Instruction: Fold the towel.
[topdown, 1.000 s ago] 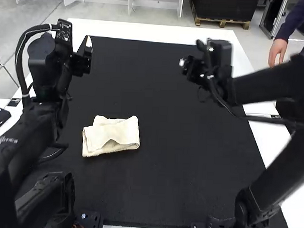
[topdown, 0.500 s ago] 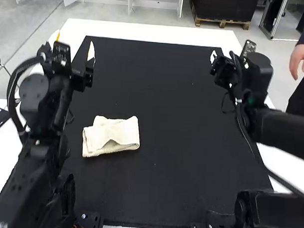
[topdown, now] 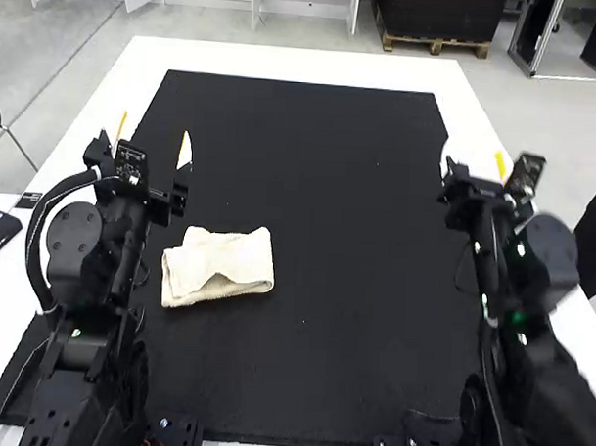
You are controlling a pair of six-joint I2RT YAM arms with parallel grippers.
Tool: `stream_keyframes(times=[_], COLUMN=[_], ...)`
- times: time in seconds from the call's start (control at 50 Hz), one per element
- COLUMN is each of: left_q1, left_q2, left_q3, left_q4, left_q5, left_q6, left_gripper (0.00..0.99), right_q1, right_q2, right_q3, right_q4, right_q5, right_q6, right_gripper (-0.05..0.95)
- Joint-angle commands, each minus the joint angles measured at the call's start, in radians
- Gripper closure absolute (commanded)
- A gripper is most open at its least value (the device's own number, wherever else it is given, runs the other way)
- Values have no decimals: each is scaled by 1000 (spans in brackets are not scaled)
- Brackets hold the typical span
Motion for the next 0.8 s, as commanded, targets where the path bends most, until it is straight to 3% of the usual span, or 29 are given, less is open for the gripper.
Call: stream_keyframes(times=[0.0, 0.02, 0.06, 0.14, 0.24, 0.4, 0.5, 0.64, 0.78], left_q1=[-10, -10, -8, -8, -10, -2, 0, 1, -2], left_q2=[-13, -13, -13, -13, -13, -13, -12, -13, -13], left_q3=[-4, -4, -4, -4, -4, -4, -2, -2, -2], left_q4=[-22, -25, -33, -59, -107, -162, -194, -245, -246], left_q5=[-9, -9, -9, -9, 2, 158, 385, 388, 334], left_q6=[-46, -52, -70, -138, -158, -144, -149, -153, -159], left_gripper=[38, 38, 38, 36, 36, 36, 36, 36, 36], right_q1=[-19, -17, -27, -36, -42, -43, -43, -43, -43], right_q2=[-263, -284, -240, -232, -255, -255, -255, -255, -255], right_q3=[-13, -10, -4, 1, -12, -10, -10, -10, -10], right_q4=[-147, -182, -149, -159, -204, -348, -408, -495, -551], right_q5=[-16, -19, -1, 16, 10, -102, -147, -294, -305], right_q6=[-110, -119, -127, -127, -124, -102, -157, -254, -248], right_gripper=[-3, 5, 8, 7, 2, -10, -10, -10, -10])
